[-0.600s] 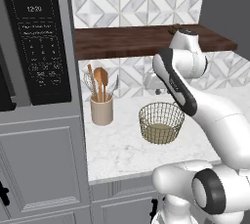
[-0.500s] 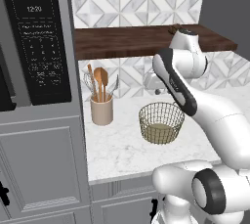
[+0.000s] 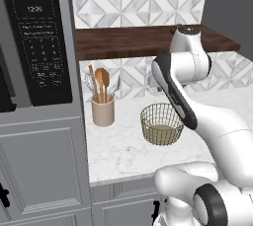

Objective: Open the cabinet, pick up the bread from the cabinet and place it in the basket. Then move the basket to the dining counter.

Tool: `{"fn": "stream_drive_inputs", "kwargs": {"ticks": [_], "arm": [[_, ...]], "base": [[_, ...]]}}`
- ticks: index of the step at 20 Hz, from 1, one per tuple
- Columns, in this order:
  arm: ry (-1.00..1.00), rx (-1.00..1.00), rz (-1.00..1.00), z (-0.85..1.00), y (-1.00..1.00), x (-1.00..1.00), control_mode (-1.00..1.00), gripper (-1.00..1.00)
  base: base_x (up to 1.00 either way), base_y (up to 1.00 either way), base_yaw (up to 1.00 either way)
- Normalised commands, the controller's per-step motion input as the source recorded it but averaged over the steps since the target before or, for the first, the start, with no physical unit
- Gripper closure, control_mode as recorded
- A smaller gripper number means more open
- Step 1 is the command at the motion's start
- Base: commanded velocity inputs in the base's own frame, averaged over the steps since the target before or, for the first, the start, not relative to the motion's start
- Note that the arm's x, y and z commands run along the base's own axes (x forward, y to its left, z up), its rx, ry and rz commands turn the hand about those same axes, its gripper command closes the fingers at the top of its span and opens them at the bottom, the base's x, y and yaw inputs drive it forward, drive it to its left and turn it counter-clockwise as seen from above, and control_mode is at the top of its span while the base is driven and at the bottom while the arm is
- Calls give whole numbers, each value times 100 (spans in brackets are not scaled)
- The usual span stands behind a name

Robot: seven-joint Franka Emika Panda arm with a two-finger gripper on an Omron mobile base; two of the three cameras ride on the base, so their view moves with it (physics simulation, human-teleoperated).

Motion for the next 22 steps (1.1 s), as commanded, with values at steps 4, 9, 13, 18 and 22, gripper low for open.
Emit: {"fn": "stream_drive_inputs", "kwargs": {"ticks": [4,9,13,18,22], "arm": [[-36,-8,-21,76,-15,-1,-100,-100],[-22,-5,-22,91,-32,6,-100,-100],[-1,-3,-12,94,-60,49,-100,-100],[5,0,-7,90,-55,56,-100,-100],[7,0,-8,16,-40,100,-100,-100]], "base": [[0,0,0],[0,0,0],[0,0,0],[0,0,0],[0,0,0]]}}
